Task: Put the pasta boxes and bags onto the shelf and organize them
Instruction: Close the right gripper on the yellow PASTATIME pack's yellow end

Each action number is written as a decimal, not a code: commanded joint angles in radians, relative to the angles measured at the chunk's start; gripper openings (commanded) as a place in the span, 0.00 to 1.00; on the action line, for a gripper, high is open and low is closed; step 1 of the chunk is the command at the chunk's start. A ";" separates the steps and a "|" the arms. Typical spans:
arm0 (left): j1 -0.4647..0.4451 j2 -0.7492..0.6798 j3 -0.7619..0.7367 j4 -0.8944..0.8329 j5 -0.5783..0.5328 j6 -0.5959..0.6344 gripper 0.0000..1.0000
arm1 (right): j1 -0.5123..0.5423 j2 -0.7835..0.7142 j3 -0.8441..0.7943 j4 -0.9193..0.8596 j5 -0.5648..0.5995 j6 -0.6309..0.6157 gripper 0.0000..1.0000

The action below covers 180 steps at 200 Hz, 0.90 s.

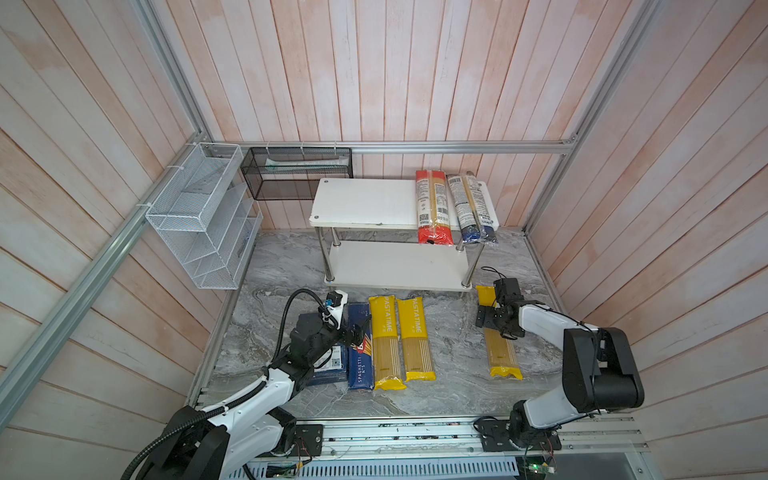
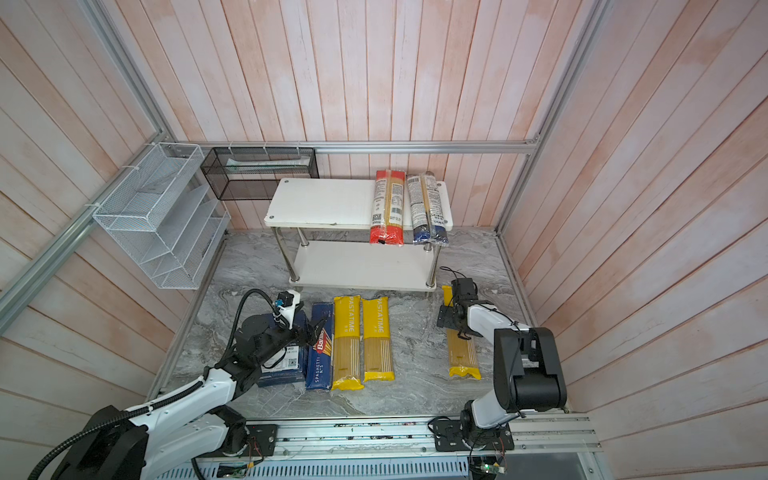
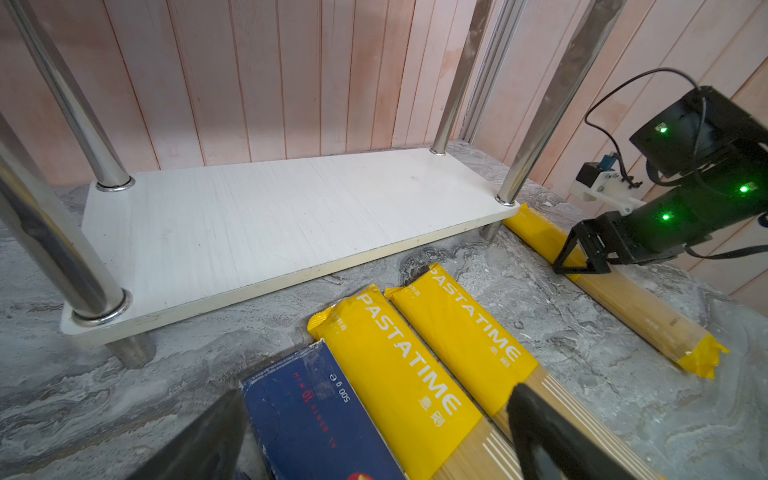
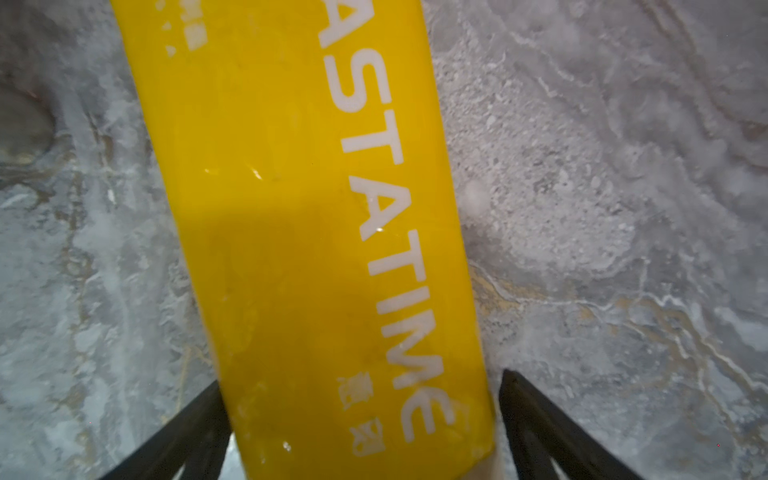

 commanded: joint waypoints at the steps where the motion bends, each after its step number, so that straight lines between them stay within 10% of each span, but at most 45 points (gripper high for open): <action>1: -0.004 0.004 0.008 0.011 -0.008 0.003 1.00 | -0.013 0.007 -0.011 -0.002 0.029 0.003 0.98; 63: -0.005 0.003 0.007 0.010 -0.010 0.002 1.00 | -0.042 -0.005 -0.031 0.028 -0.175 0.045 0.98; 180: -0.005 0.004 0.007 0.014 -0.010 -0.001 1.00 | 0.068 -0.217 -0.209 0.005 -0.167 0.205 0.98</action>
